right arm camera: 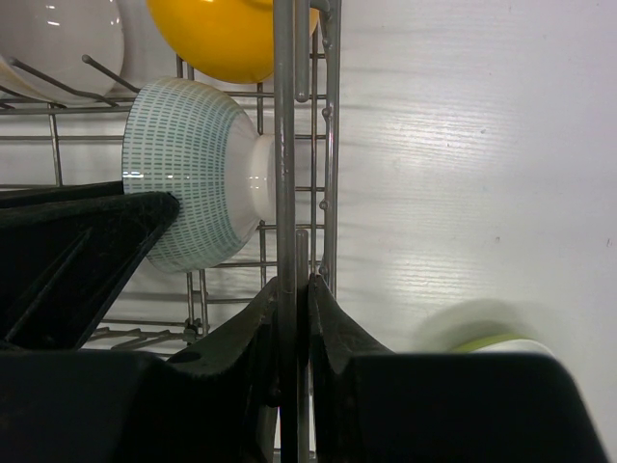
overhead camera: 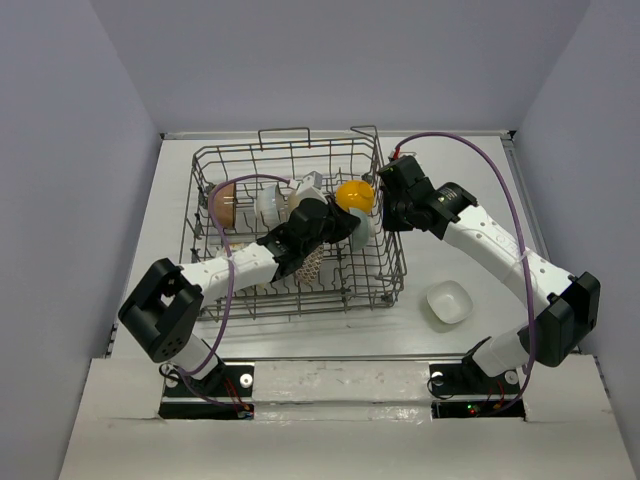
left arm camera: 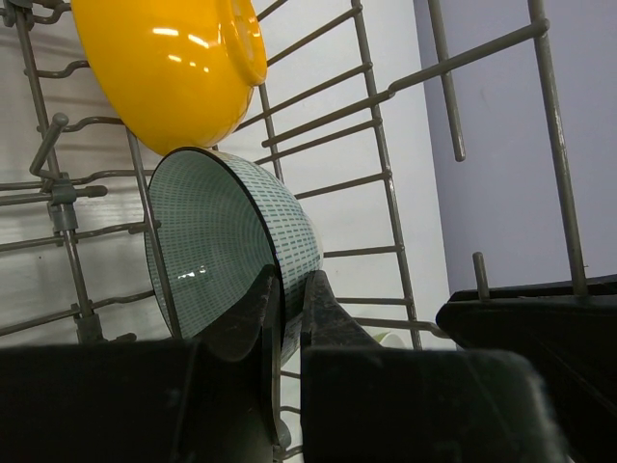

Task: Load the bowls into the dish rack
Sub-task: Place the upside down bowl on the dish rack.

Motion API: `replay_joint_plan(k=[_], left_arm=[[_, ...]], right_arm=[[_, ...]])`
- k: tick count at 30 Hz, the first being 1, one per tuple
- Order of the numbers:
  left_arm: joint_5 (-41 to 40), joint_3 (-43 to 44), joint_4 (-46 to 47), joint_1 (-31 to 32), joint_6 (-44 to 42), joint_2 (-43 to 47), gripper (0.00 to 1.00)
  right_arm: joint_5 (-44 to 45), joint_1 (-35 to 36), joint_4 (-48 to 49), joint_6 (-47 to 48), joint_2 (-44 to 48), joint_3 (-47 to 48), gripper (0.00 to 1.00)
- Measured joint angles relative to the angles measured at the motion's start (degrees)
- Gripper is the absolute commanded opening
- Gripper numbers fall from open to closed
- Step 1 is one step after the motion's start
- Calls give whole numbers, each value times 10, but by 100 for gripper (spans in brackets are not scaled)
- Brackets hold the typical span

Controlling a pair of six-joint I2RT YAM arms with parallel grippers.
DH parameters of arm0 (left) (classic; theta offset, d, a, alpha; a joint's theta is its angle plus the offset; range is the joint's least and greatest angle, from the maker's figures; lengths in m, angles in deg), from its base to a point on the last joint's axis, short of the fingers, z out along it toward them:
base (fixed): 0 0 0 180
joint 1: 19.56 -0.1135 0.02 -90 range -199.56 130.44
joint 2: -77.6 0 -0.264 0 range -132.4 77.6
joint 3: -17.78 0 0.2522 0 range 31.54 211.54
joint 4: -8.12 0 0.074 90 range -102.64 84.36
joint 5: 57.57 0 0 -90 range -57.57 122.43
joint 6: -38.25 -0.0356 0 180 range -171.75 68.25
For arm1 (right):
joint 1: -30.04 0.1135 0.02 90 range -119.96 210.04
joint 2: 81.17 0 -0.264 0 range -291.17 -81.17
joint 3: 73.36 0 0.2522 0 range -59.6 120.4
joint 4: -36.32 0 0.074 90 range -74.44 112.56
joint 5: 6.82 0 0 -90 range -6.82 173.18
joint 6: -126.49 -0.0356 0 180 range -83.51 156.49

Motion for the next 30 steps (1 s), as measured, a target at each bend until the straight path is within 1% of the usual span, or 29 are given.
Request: replay_joint_plan(k=[8,24,30], left_arm=[[-8,-9,8,0,8,4,11],[-21,-33,23,0,14,19,20],[-28,-39,23,0,14,25,20]], right_arm=[[0,0,0,0,0,0,7],[-1,0,0,0,0,0,7],[-1,0,0,0,0,0,8]])
